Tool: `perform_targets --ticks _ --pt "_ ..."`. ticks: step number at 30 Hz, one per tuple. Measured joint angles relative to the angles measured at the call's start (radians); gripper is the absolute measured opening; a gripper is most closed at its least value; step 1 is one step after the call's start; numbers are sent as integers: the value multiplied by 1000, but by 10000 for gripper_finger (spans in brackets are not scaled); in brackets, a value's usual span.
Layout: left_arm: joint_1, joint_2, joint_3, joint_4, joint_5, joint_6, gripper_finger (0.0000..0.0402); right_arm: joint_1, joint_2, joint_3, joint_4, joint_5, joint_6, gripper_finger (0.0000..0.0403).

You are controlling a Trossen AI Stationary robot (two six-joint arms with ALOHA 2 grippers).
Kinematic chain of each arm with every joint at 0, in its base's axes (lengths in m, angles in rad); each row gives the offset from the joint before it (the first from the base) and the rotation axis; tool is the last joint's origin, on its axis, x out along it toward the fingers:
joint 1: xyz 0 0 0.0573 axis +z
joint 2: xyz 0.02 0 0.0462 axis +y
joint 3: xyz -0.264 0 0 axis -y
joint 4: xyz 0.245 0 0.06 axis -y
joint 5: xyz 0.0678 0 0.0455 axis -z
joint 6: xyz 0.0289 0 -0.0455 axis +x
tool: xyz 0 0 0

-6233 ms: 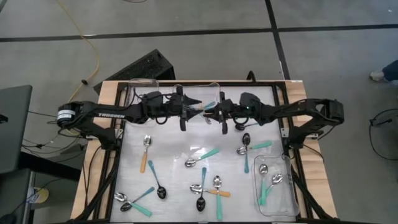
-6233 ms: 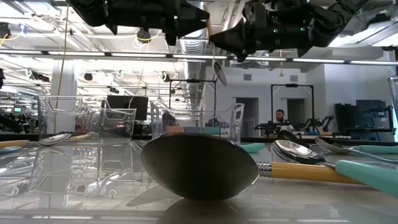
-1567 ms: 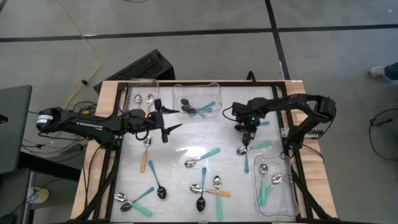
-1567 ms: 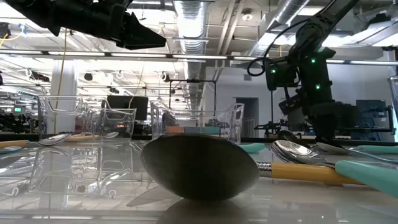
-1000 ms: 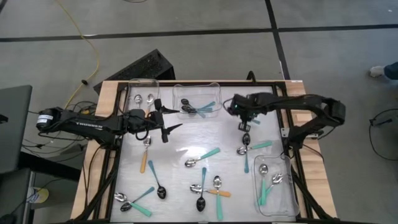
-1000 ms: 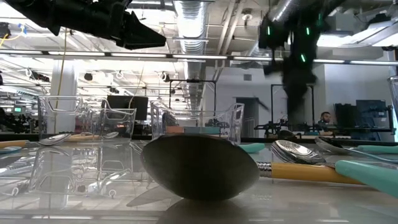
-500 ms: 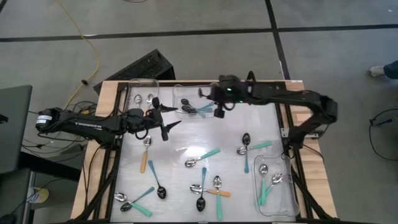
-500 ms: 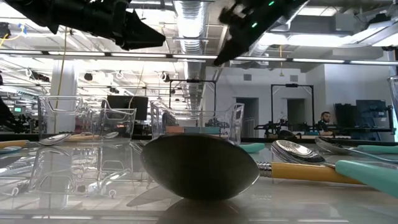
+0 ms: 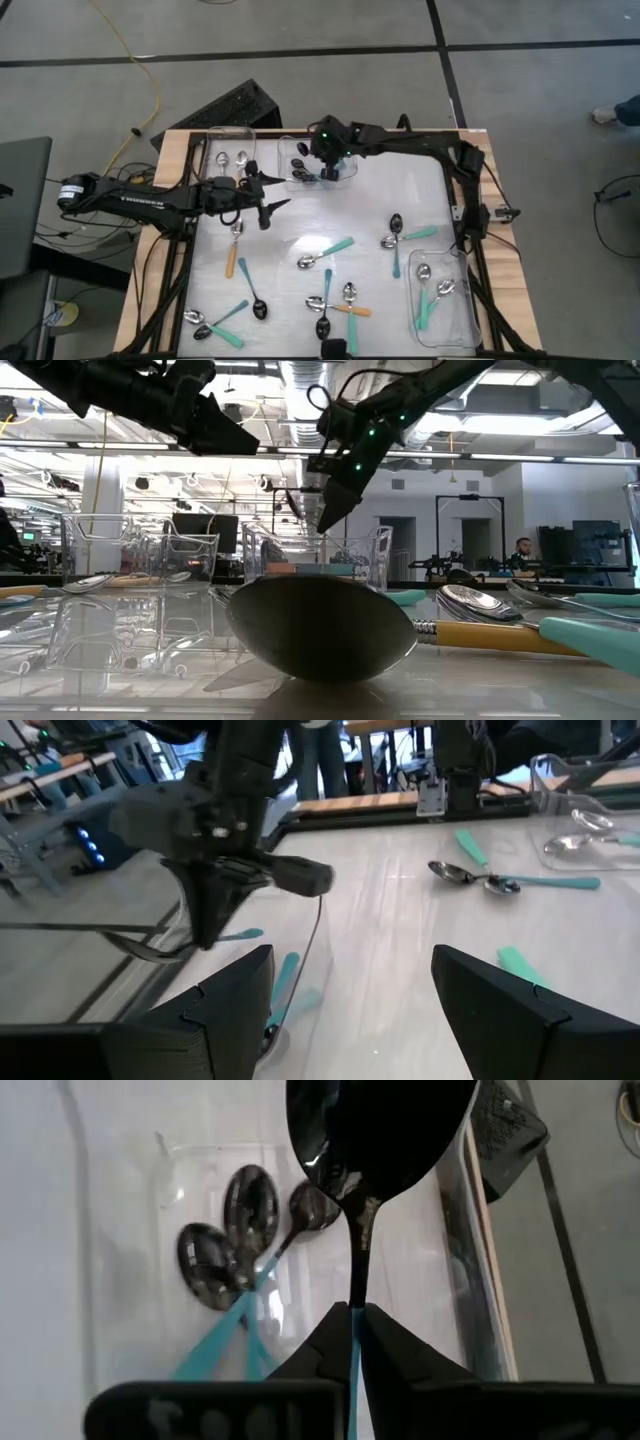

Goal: Sort silverware by color (type)
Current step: Put the blue spoon into the top middle transparent bin, then put the yellow spoon into the top left transparent bin

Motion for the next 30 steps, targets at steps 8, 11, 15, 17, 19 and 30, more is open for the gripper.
perform_targets --ticks 8,11,15,17,19,30 --pt "0 0 0 -18 0 3 258 -13 12 21 -24 1 -12 76" --pt "0 0 0 -18 -2 12 258 -12 -8 20 -51 1 -12 100" --pt "0 0 0 -26 -2 -1 258 -11 -63 20 -144 6 -7 140" --pt "0 0 0 -44 -3 -39 258 -11 -106 20 -241 -2 32 156" --pt "0 0 22 -115 -13 -96 258 -11 -162 8 -318 -45 78 167" --pt "-30 64 384 -897 14 -637 258 35 -603 -441 -4 -133 131 167"
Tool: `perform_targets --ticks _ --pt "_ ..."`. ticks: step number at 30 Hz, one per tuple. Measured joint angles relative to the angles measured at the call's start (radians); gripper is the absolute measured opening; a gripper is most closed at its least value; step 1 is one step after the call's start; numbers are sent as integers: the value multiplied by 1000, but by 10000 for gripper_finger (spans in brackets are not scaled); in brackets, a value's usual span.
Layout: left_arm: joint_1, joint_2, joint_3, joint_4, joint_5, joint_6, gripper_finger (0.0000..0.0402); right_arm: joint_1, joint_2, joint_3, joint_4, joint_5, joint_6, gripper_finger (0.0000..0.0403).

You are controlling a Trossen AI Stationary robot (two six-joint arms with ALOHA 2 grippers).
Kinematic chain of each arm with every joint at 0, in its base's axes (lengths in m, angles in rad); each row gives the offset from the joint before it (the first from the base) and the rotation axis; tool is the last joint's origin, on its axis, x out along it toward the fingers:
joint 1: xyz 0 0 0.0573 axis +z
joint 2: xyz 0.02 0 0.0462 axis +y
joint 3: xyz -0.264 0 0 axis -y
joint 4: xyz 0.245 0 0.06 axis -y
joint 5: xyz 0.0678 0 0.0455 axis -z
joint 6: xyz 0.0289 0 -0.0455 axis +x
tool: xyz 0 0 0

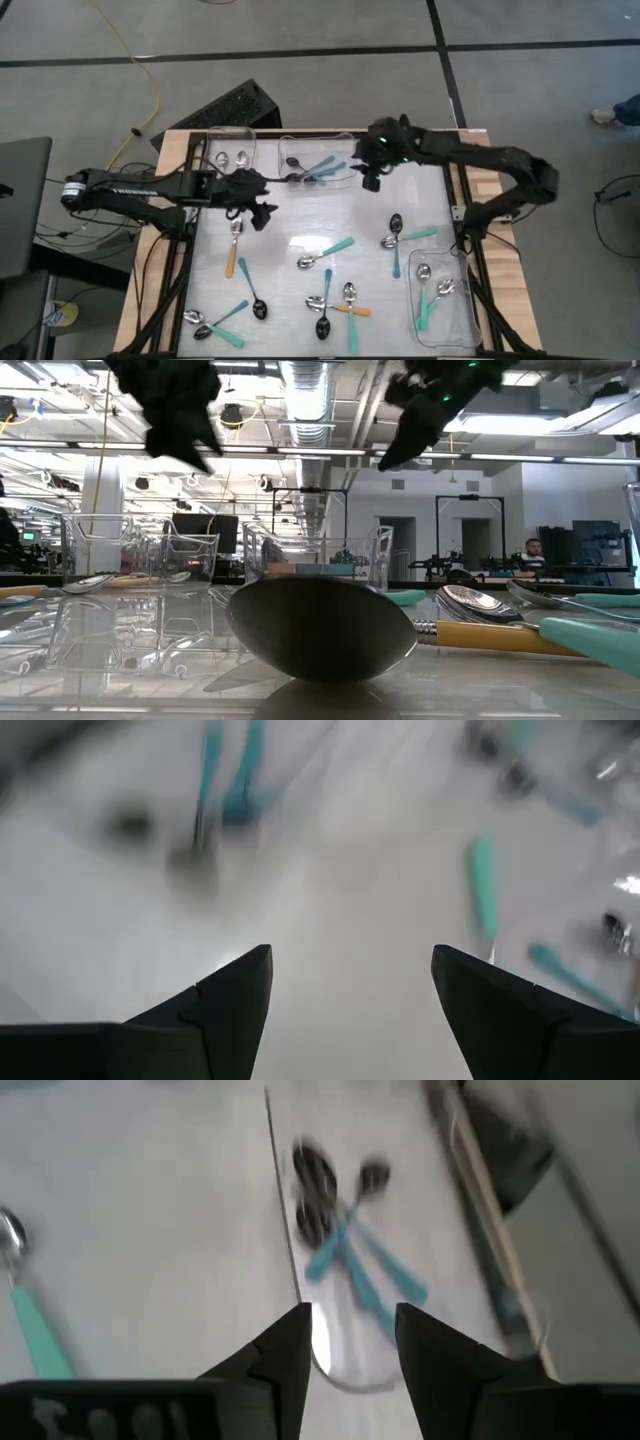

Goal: Sort silverware by color (type)
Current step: Put the yellow spoon into the top left transparent bin

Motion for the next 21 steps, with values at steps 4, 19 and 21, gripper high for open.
perform_targets --ticks 4,19,21 --pt "-50 65 10 -214 54 -292 258 45 -114 -157 230 0 -4 164" --pt "-316 330 10 -464 219 -892 258 85 -166 -282 358 -1 -80 164" --pt "-342 362 10 -491 235 -937 258 85 -168 -282 358 -1 -86 164"
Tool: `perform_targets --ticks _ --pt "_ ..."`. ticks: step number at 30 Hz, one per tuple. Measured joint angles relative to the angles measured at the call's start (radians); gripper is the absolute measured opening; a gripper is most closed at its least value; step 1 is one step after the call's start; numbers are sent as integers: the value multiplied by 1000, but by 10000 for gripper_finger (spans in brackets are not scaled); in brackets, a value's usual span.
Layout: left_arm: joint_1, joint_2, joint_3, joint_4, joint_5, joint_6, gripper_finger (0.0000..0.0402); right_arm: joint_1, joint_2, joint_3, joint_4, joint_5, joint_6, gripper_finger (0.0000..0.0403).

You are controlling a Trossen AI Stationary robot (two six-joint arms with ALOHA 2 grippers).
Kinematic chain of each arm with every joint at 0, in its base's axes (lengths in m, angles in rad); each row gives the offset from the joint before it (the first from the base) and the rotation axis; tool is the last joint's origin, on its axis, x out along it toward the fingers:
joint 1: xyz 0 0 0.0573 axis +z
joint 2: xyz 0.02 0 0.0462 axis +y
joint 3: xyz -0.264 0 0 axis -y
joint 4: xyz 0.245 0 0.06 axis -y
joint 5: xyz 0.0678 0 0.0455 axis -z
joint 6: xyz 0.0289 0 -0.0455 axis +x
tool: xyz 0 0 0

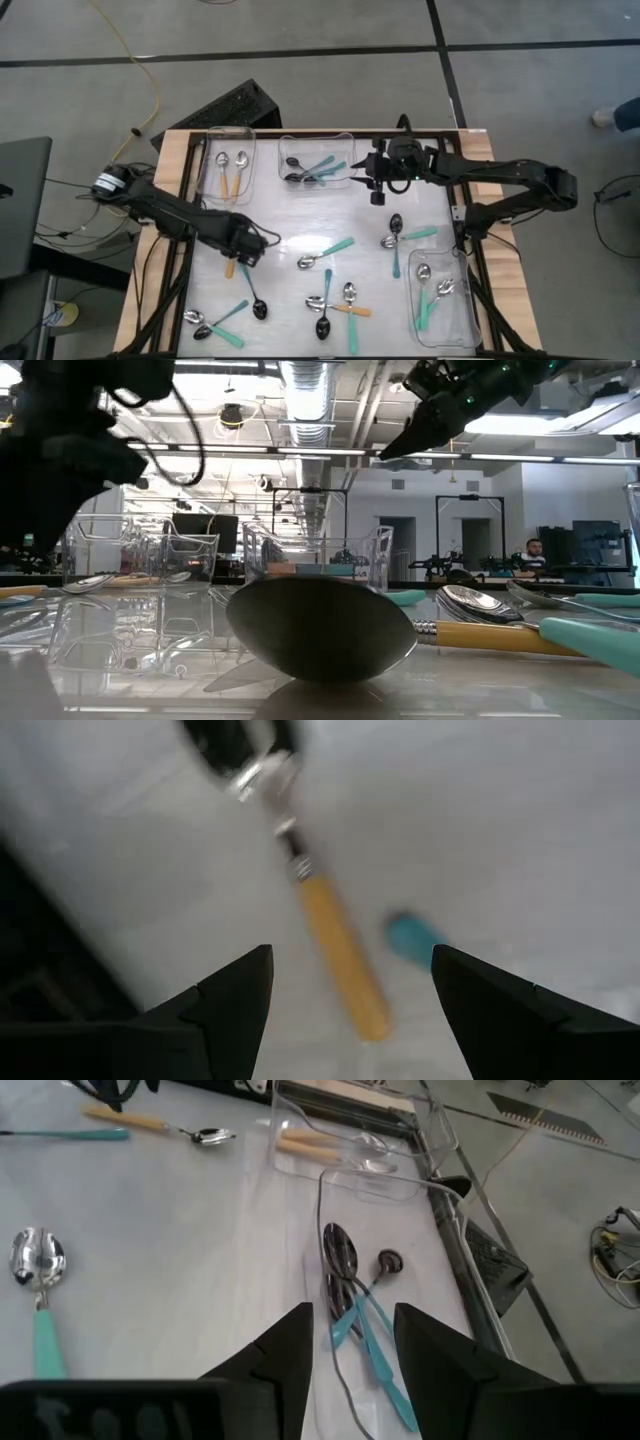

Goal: Sort silverware by color (type)
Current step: Put the yellow spoon into the top left transparent bin

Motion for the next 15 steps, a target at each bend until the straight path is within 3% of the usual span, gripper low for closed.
perform_targets --ticks 9,15 --pt "17 40 -117 100 14 -15 258 0 18 0 7 0 -11 164" --pt "77 31 -201 186 21 57 258 0 34 2 1 0 -11 164"
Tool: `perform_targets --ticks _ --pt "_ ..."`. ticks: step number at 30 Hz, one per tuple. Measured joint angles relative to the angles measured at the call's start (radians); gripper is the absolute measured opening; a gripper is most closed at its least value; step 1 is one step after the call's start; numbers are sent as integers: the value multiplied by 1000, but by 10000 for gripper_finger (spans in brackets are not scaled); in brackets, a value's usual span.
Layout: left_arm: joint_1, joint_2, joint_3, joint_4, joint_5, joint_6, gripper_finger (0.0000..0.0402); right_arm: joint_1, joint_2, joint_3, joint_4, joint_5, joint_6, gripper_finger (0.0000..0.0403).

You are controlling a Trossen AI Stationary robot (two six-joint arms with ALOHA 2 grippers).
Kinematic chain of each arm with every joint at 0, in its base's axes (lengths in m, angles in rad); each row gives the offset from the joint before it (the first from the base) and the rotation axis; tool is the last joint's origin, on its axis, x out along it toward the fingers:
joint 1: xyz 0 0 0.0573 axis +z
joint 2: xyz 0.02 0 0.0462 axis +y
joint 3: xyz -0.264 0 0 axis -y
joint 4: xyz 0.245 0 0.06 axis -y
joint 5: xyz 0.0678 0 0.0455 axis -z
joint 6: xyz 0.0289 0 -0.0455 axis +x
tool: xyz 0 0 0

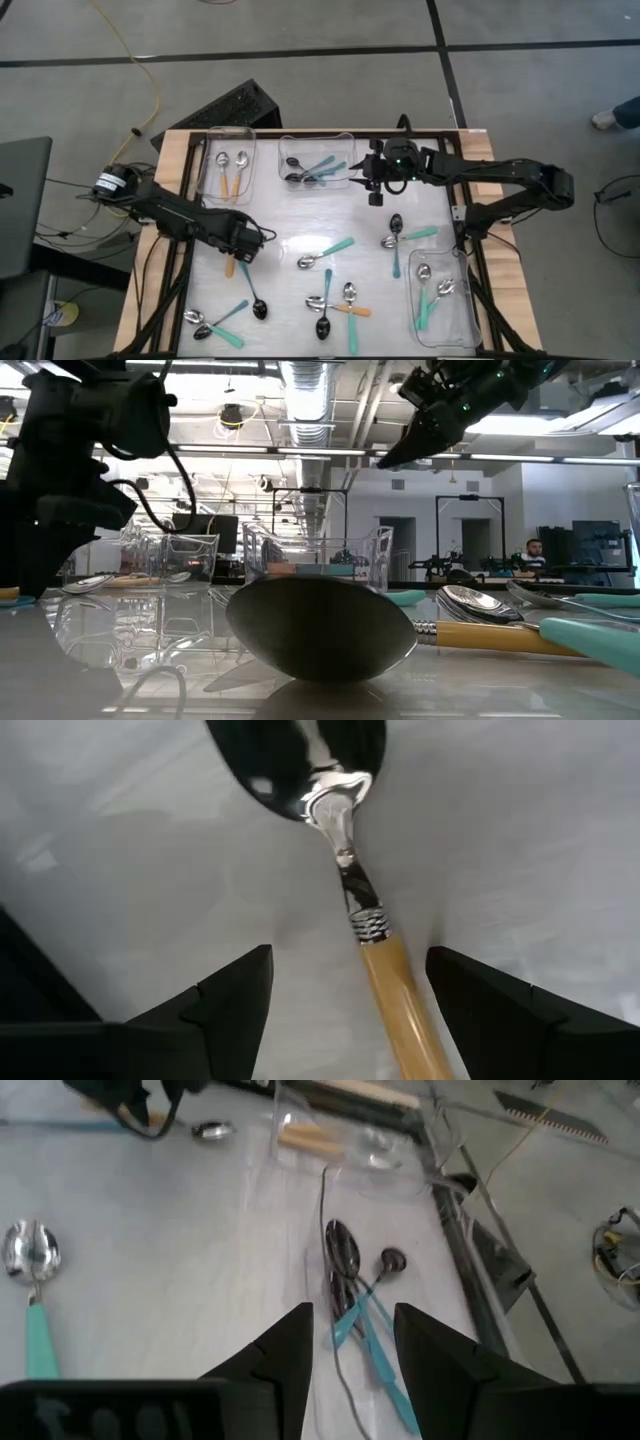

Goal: Sort silverware by color (type)
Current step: Put the yellow spoon into the top left transparent bin

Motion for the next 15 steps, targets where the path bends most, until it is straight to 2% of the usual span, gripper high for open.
perform_targets --ticks 4,7,10,15 --pt "30 -1 -13 33 25 62 254 0 0 0 -2 0 1 164" --pt "41 -5 -14 34 35 77 229 0 1 0 -6 0 1 164" --pt "45 -12 -16 39 38 91 181 0 1 0 -5 0 1 164" --pt "45 -24 -18 57 31 120 78 0 1 0 -5 0 1 164"
